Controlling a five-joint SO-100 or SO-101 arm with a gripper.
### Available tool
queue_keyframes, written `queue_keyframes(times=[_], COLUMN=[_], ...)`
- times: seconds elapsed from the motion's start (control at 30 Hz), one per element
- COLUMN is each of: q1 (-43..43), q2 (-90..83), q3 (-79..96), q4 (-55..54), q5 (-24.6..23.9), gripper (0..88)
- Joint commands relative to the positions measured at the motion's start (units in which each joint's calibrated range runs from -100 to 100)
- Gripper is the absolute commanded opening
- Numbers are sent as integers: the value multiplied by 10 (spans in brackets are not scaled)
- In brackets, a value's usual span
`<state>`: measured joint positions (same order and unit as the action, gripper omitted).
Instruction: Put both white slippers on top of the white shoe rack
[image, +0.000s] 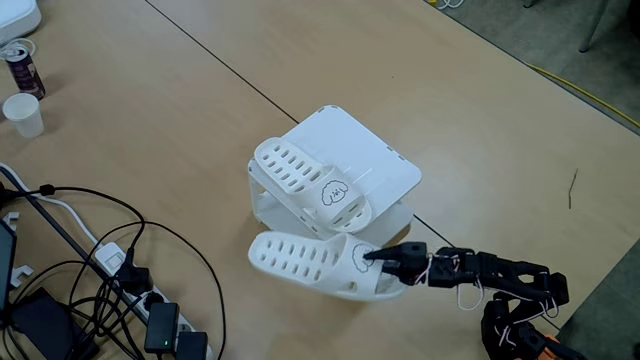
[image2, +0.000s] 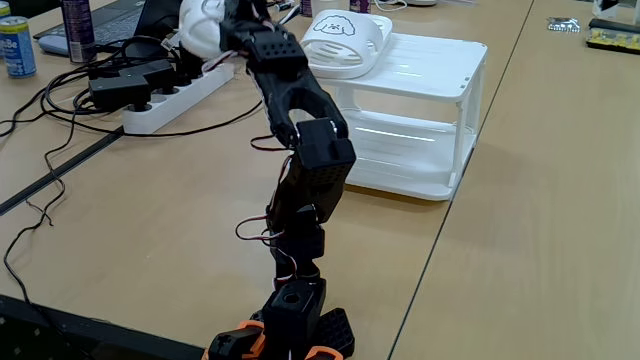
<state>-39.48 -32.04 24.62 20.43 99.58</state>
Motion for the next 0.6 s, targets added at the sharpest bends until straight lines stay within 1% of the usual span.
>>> queue_keyframes(times=[0.0,0.13,0.3,0.57], q1=[2,35,100,215], q2=[-40,-39,-39,-39], q3=[-114,-158,-206,-232], q4=[27,44,61,61], q5=[4,4,4,4], gripper=[8,8,8,8])
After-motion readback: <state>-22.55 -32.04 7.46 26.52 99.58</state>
